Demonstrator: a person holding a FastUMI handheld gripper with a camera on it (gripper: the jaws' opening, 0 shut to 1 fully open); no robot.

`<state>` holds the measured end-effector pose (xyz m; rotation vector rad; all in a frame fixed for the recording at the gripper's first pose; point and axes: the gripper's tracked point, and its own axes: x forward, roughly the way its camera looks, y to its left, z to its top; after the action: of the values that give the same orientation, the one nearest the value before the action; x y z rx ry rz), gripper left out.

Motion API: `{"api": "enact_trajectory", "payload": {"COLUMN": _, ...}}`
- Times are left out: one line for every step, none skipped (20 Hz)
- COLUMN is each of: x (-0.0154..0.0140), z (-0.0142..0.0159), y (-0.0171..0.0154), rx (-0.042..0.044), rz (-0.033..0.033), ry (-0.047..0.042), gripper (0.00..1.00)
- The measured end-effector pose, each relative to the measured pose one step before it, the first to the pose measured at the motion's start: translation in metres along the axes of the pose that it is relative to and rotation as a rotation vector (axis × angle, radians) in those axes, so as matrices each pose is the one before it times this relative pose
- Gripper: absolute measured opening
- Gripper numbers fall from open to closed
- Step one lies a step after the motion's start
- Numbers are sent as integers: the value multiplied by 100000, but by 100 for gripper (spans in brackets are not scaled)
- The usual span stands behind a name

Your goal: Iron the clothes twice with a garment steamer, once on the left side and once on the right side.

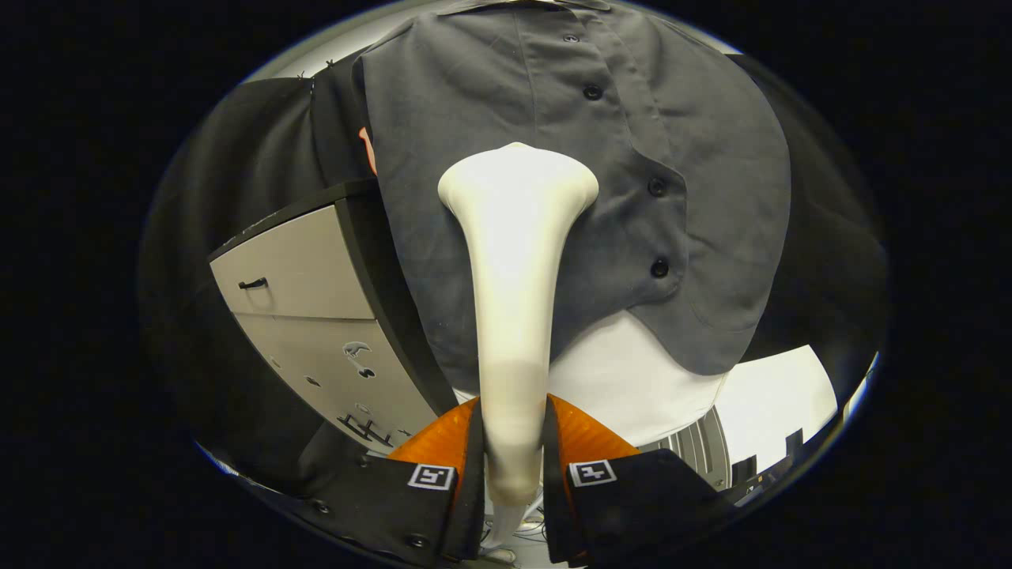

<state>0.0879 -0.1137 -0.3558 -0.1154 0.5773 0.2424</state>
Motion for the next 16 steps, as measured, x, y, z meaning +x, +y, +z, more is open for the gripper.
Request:
{"api": "enact_trajectory", "payload": {"x": -554, "z": -175, "y": -32, "rx": 1456, "rz": 24, "ry": 96, "gripper": 32}}
{"api": "enact_trajectory", "payload": {"x": 236, "z": -98, "y": 29, "rx": 765, "rz": 548, "ry": 247, "gripper": 32}}
{"api": "enact_trajectory", "payload": {"x": -343, "z": 209, "y": 162, "rx": 577, "rz": 733, "ry": -851, "gripper": 32}}
{"api": "enact_trajectory", "payload": {"x": -454, "z": 268, "y": 86, "rx": 631, "rz": 514, "ry": -790, "gripper": 32}}
{"api": "enact_trajectory", "payload": {"x": -566, "z": 226, "y": 25, "rx": 275, "rz": 203, "ry": -709, "gripper": 32}}
{"api": "enact_trajectory", "payload": {"x": -730, "z": 381, "y": -41, "rx": 436, "rz": 30, "ry": -826, "gripper": 32}}
{"api": "enact_trajectory", "payload": {"x": -660, "z": 500, "y": 2, "rx": 629, "rz": -2, "ry": -1378, "gripper": 32}}
{"api": "enact_trajectory", "payload": {"x": -794, "z": 444, "y": 25, "rx": 680, "rz": -22, "ry": -1380, "gripper": 32}}
{"api": "enact_trajectory", "payload": {"x": -792, "z": 628, "y": 30, "rx": 462, "rz": 95, "ry": -1606, "gripper": 32}}
{"api": "enact_trajectory", "payload": {"x": -983, "z": 705, "y": -203, "rx": 56, "rz": -76, "ry": -1650, "gripper": 32}}
{"api": "enact_trajectory", "payload": {"x": -888, "z": 791, "y": -142, "rx": -423, "rz": 7, "ry": -1443, "gripper": 32}}
{"api": "enact_trajectory", "payload": {"x": -1105, "z": 922, "y": -143, "rx": -270, "rz": 395, "ry": -1320, "gripper": 32}}
{"api": "enact_trajectory", "payload": {"x": -999, "z": 1081, "y": -11, "rx": -9, "rz": 292, "ry": -1779, "gripper": 32}}
{"api": "enact_trajectory", "payload": {"x": -980, "z": 1286, "y": -143, "rx": -265, "rz": -43, "ry": -2484, "gripper": 32}}
{"api": "enact_trajectory", "payload": {"x": -900, "z": 1502, "y": -378, "rx": -566, "rz": -480, "ry": -2771, "gripper": 32}}
{"api": "enact_trajectory", "payload": {"x": -877, "z": 1701, "y": -486, "rx": -384, "rz": -725, "ry": -3044, "gripper": 32}}
